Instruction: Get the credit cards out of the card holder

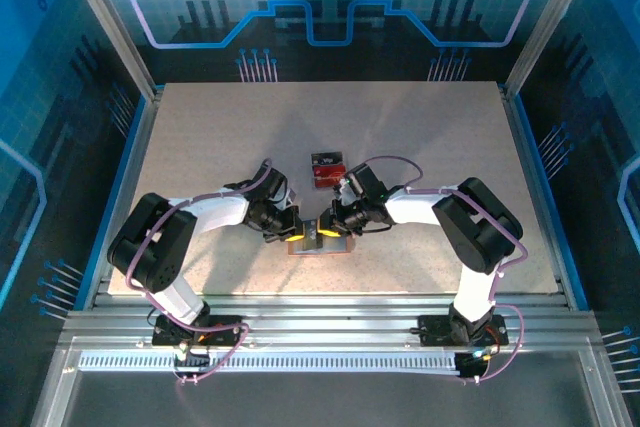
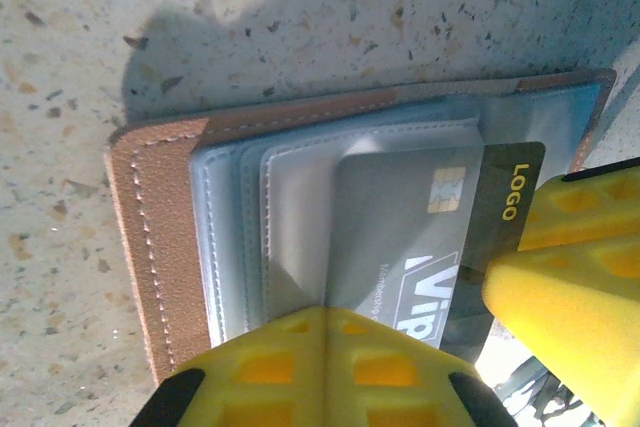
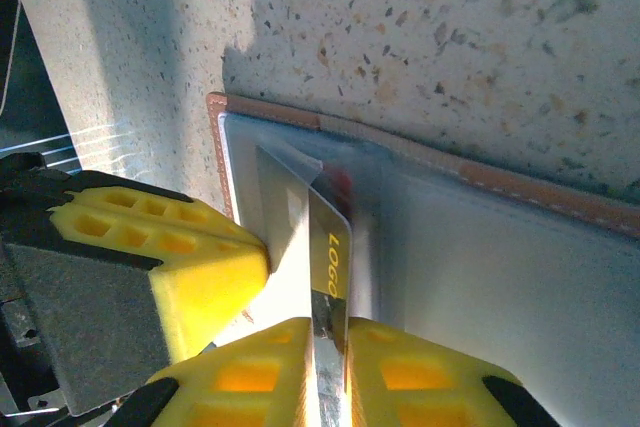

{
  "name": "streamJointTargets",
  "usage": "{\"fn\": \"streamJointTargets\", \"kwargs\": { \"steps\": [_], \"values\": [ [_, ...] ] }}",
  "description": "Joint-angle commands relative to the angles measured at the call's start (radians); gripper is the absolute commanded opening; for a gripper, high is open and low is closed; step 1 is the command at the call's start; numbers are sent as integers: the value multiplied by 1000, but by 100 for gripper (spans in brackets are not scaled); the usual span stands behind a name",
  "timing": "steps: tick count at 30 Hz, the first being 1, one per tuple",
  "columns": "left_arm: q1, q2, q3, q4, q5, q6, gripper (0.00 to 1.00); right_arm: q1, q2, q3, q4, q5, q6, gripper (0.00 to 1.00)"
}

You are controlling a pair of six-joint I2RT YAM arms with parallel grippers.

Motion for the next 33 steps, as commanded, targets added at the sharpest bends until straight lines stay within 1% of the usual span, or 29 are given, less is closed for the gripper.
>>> {"fn": "streamJointTargets", "kwargs": {
  "steps": [1, 8, 14, 24, 33],
  "values": [
    [-6, 13, -21, -26, -2, 17, 1, -14, 9, -7, 30, -23, -1, 15],
    [-6, 14, -18, -26, -3, 18, 1, -18, -1, -2, -9, -6, -30, 12],
    [-5, 11, -10, -39, -4, 21, 1, -26, -28, 30, -133, 38, -105, 10],
    [-5, -3, -3, -48, -7, 19, 1, -54, -90, 55, -246, 56, -167, 6],
    [-6, -46, 23, -77, -16, 18, 1, -60, -130, 61, -286, 58, -183, 3]
  ]
}}
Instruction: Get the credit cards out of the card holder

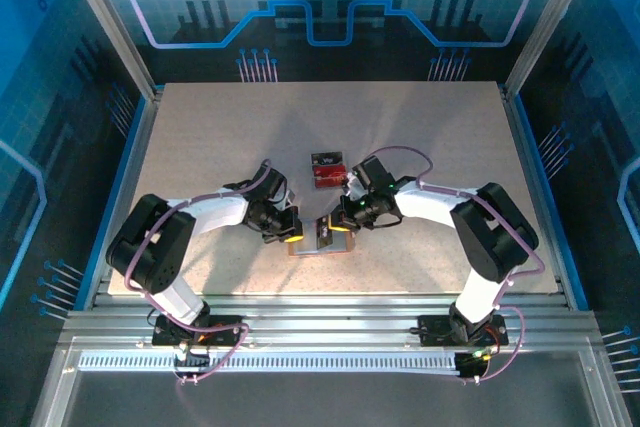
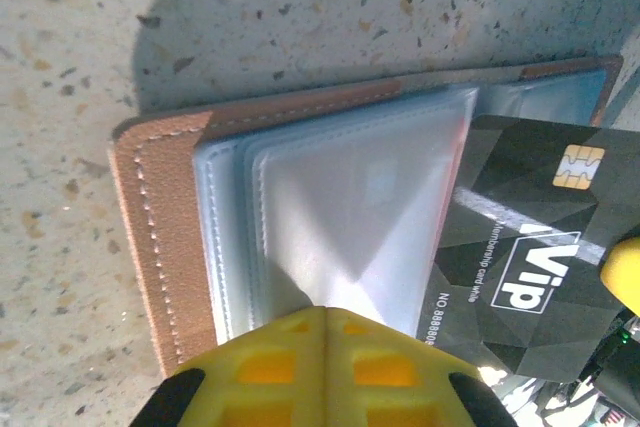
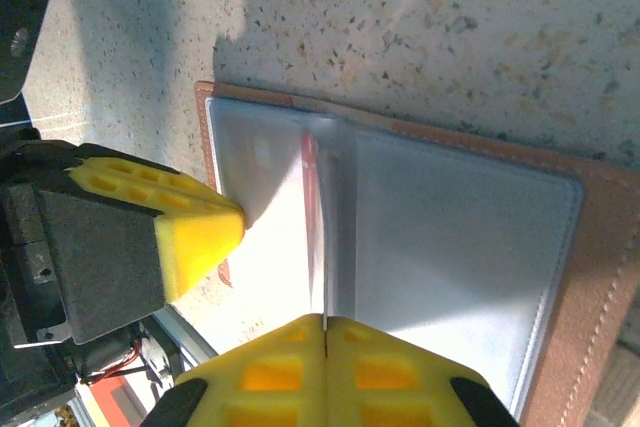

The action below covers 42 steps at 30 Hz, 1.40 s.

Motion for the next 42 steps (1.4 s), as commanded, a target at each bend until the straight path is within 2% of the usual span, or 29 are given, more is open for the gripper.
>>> {"fn": "streamJointTargets", "kwargs": {
  "steps": [1, 13, 20, 25, 30, 36, 42],
  "values": [
    [-5, -37, 26, -51, -12, 18, 1, -13, -43, 18, -47, 10, -22, 2],
    [4, -113, 20, -29, -28, 9, 4, -19, -106, 65, -130, 33, -68, 0],
    [23, -167, -10, -14, -38, 0, 5, -46, -124, 138, -237, 68, -177, 0],
    [39, -193, -35, -5, -36, -7, 4, -67, -113, 243, -361, 120, -329, 0],
    [56, -209, -60, 15, -25, -25, 4, -70, -87, 367, -465, 185, -577, 0],
    [94, -220, -99, 40, 22, -31, 6, -72, -77, 438, -448, 295, -863, 0],
    [139, -272, -150, 36, 35, -25, 6, -80, 15, 592, -548, 300, -1145, 0]
  ]
}}
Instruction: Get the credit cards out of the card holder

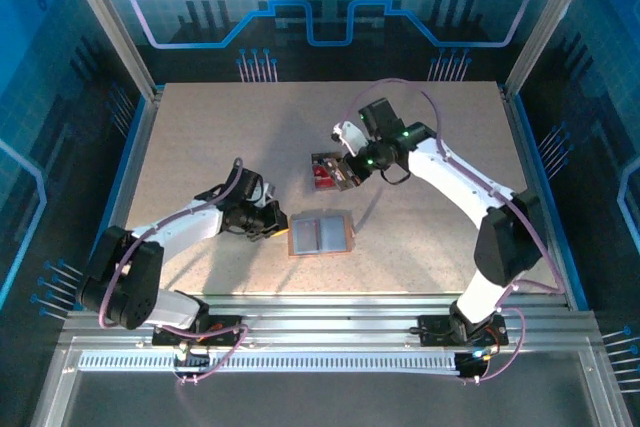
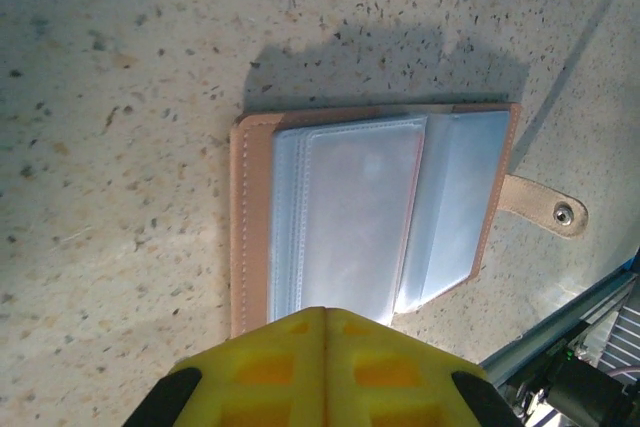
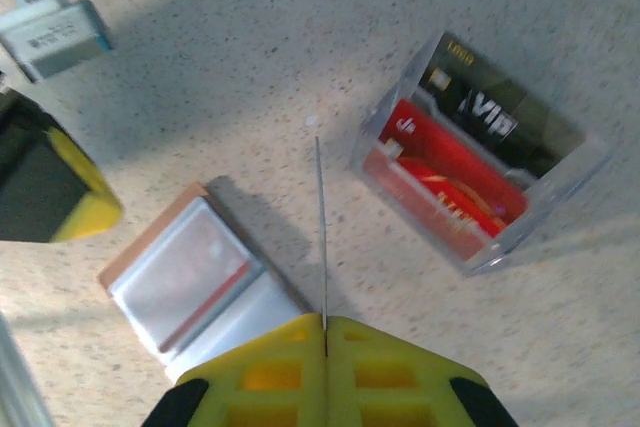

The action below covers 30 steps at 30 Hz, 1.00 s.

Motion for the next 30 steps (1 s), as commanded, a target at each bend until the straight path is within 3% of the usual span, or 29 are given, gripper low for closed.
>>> {"fn": "streamJointTargets", "kwargs": {
  "steps": [1, 9, 30],
  "values": [
    [34, -40, -34, 4, 38, -5, 6, -14, 58, 92, -97, 15, -261, 0],
    [94, -67, -73, 9, 67, -2, 7, 5, 206, 292, -227, 82, -523, 0],
    [154, -92, -68, -48, 77, 28, 6, 33, 479, 634, -347, 187, -800, 0]
  ]
}}
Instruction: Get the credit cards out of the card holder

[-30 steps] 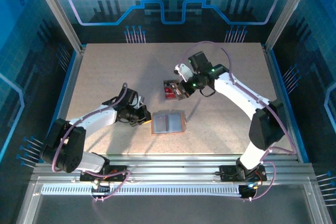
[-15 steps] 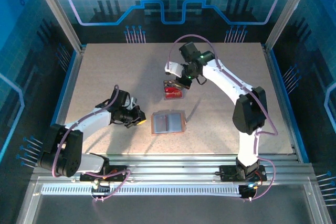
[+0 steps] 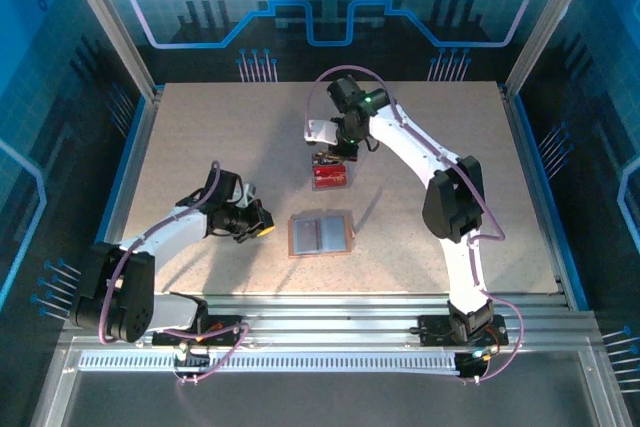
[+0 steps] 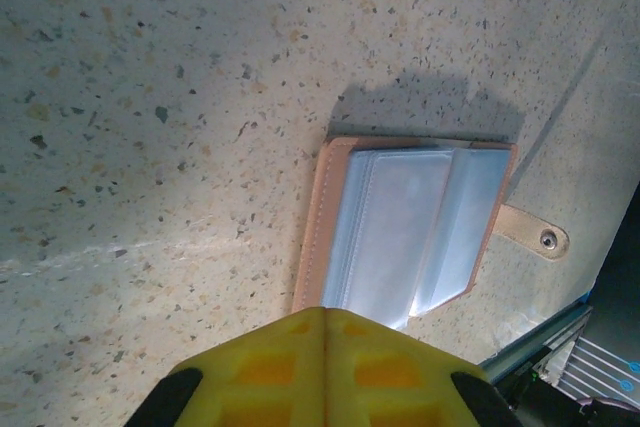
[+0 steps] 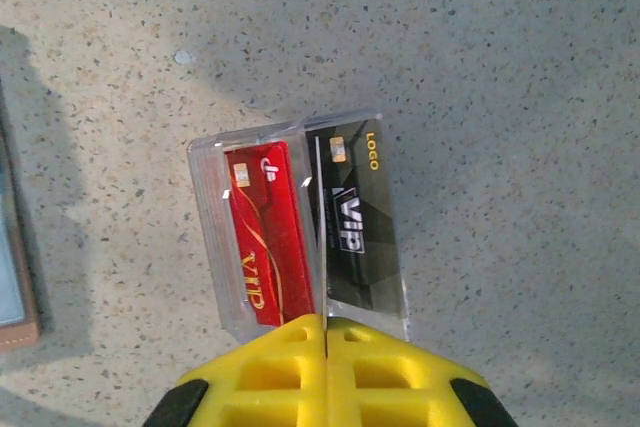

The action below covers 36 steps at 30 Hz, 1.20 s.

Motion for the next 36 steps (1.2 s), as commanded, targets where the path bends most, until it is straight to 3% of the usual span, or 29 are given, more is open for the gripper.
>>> {"fn": "streamJointTargets", "kwargs": {
  "steps": [1, 15, 36],
  "values": [
    [13, -17, -7, -32, 25, 16, 6, 15, 42, 64, -51, 6, -61, 0],
    [20, -37, 1, -82, 18, 34, 6, 21, 172, 233, -168, 77, -135, 0],
    [24, -45, -10, -87, 19, 37, 6, 23, 309, 370, -341, 20, -49, 0]
  ]
}}
